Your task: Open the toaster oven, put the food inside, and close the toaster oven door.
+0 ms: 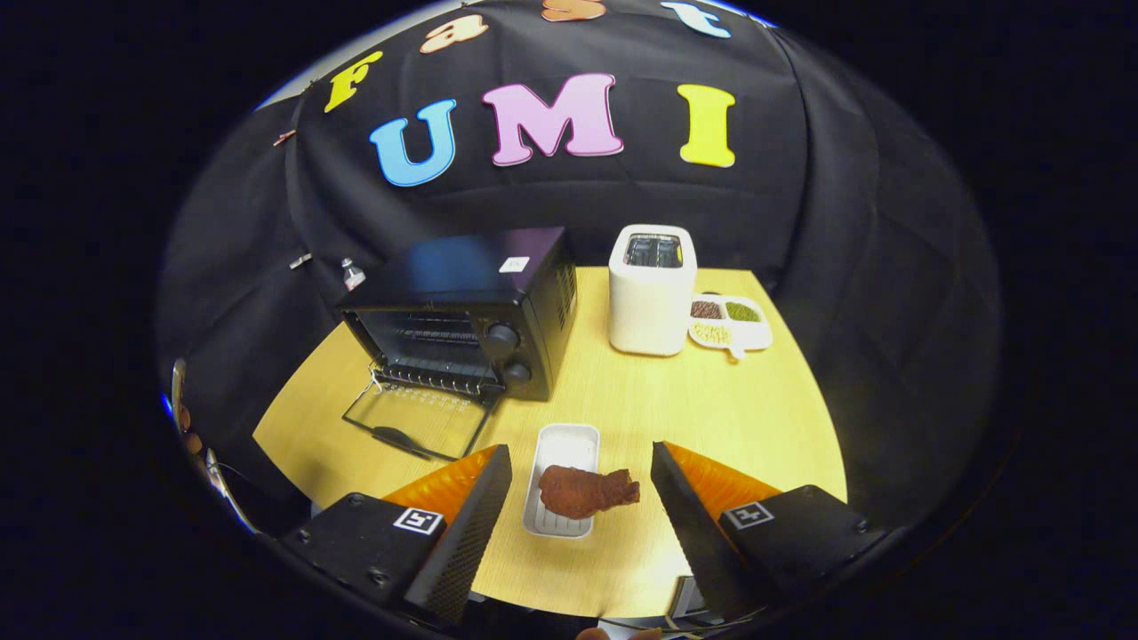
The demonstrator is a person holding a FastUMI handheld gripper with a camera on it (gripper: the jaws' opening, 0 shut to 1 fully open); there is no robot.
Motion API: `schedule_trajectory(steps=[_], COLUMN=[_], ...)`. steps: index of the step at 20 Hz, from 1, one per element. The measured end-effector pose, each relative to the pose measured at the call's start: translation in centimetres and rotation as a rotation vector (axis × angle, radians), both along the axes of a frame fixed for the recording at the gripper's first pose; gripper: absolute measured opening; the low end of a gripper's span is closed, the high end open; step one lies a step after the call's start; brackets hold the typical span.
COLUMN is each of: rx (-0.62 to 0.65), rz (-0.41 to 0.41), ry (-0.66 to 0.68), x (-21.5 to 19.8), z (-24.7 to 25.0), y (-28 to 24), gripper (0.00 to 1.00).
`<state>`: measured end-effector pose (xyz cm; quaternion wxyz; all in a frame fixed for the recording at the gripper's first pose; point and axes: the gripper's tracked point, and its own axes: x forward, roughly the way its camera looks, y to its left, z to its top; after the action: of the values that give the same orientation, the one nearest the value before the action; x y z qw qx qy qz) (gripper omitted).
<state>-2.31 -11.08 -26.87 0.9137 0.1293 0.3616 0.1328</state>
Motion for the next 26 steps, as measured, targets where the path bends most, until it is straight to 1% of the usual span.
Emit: schedule_trajectory(steps=[3, 5, 7, 9, 12, 13, 14, 15, 17, 18, 21, 23, 26], rx=[0.061, 0.129, 0.176, 0.248, 0.363, 0.397, 0.417, 0.402, 0.367, 0.369, 0.378, 0.381, 0.396], rz=[0.048, 0.053, 0.052, 0.059, 0.048, 0.041, 0.025, 0.017, 0.001, -0.015, -0.053, -0.058, -0.039], ry=[0.131, 0.218, 0.282, 0.342, 0.388, 0.383, 0.379, 0.357, 0.308, 0.287, 0.209, 0.151, 0.079], x=[-0.5, -0.5, -0.1, 0.0, -0.3, -0.2, 0.0, 0.1, 0.2, 0.3, 0.4, 0.3, -0.3], z=[-5.0, -7.5, -9.7, -10.9, -10.3, -10.0, -9.5, -9.2, -8.4, -7.5, -4.0, -1.1, 2.9], y=[-0.3, -0.4, -0.2, 0.4, 0.6, 0.8, 0.8, 0.5, 0.1, 0.0, 0.4, 1.8, 5.5], gripper=[0.99, 0.99, 0.96, 0.83, 0.39, 0.25, 0.17, 0.15, 0.14, 0.11, 0.11, 0.11, 0.11])
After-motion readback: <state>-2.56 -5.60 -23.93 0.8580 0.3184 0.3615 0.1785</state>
